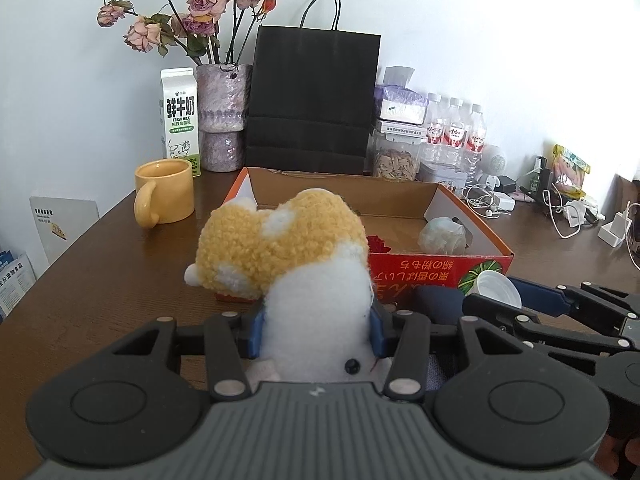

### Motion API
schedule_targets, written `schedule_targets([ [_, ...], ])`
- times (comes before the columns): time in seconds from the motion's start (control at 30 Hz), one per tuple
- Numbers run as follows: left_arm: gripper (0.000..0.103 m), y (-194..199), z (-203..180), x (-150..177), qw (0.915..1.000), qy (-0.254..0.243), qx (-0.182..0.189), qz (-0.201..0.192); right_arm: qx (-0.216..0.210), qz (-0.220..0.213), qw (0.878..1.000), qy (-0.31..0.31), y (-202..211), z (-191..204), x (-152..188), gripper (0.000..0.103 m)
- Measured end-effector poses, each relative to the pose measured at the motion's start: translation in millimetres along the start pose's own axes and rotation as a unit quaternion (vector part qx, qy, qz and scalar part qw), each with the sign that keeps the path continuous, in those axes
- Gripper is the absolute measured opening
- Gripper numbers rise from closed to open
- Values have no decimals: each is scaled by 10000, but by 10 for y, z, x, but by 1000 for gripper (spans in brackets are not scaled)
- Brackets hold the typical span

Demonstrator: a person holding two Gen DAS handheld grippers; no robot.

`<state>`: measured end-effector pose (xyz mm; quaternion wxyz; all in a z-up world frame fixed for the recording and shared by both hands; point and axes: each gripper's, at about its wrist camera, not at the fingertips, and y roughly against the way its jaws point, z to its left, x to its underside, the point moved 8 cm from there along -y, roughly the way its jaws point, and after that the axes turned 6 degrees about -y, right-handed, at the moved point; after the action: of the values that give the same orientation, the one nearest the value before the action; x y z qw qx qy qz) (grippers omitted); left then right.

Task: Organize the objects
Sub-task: 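Carry the bottle cap and plush sheep over the cardboard box with both tools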

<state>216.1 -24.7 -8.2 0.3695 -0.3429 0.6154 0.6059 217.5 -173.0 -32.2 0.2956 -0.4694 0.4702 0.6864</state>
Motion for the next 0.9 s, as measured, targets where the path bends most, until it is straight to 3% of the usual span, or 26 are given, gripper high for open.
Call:
schedule_targets([
  [0.5,49,-413,-72,-430,9997,-1,89,-234,77,-92,9999,-5,-494,-88,-362,39],
  [0.9,49,-982,-169,-829,9996,72,135,-250,272,-62,9995,170,-1070,-258,-660,39],
])
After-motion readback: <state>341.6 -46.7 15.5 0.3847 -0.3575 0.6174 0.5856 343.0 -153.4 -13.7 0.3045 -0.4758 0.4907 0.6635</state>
